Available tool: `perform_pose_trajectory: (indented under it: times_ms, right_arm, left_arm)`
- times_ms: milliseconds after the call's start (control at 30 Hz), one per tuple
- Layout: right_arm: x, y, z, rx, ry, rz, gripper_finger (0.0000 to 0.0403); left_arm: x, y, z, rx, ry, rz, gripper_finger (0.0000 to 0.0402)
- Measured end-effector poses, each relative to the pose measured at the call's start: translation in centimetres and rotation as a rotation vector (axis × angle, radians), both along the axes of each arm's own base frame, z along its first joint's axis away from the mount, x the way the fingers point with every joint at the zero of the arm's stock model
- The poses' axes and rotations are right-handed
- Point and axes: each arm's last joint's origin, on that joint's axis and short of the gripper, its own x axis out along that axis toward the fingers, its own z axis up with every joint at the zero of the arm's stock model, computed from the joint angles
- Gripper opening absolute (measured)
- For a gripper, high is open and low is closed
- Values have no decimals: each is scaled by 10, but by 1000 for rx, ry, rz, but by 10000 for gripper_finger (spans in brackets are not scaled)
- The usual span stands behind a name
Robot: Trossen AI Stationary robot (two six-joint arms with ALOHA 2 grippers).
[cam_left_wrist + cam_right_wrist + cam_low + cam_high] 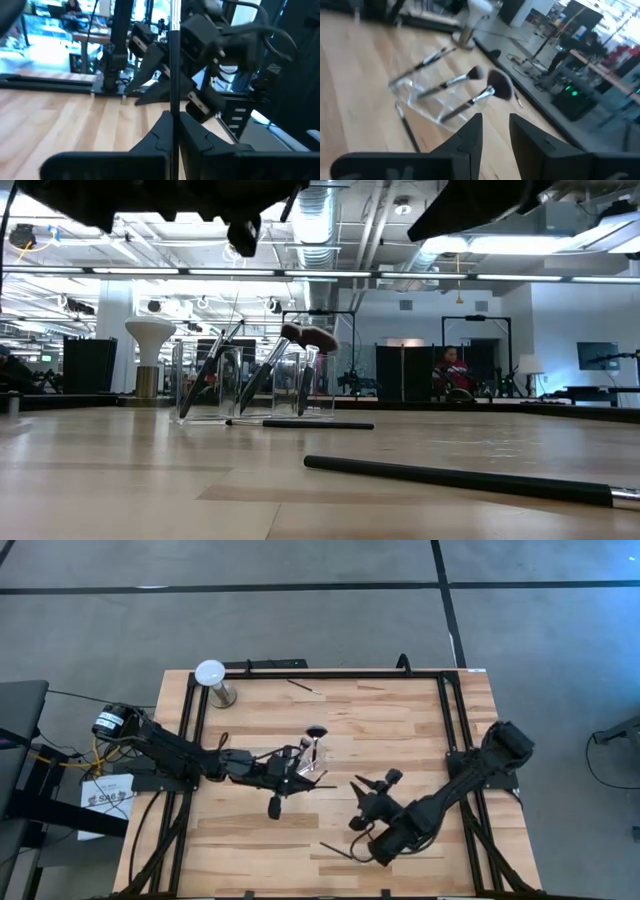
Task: Put items in baskets/containers
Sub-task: Put the eyeshadow brush into the left section of the transparent organizer
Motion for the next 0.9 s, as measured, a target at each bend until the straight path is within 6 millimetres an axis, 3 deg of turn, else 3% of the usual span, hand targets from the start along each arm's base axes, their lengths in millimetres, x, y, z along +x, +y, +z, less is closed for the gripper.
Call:
perform_pose_trajectory:
  times_ms: [167,333,433,633,900]
  right_arm:
    - [-12,-14,0,129,-97,59,86]
    - [5,-29,5,305,-74,349,86]
    - [20,-35,19,298,-160,515,86]
    - [34,-47,43,207,-334,623,86]
    - [44,-66,48,252,-405,676,108]
  left_arm:
    - [-9,0,-6,-3,-50,5,10]
    - [-10,1,-7,-9,-64,6,13]
    - [-11,-1,-7,-10,-62,1,12]
    - [-20,-6,-14,-4,-42,38,12]
    - [-25,-9,-18,5,-45,50,11]
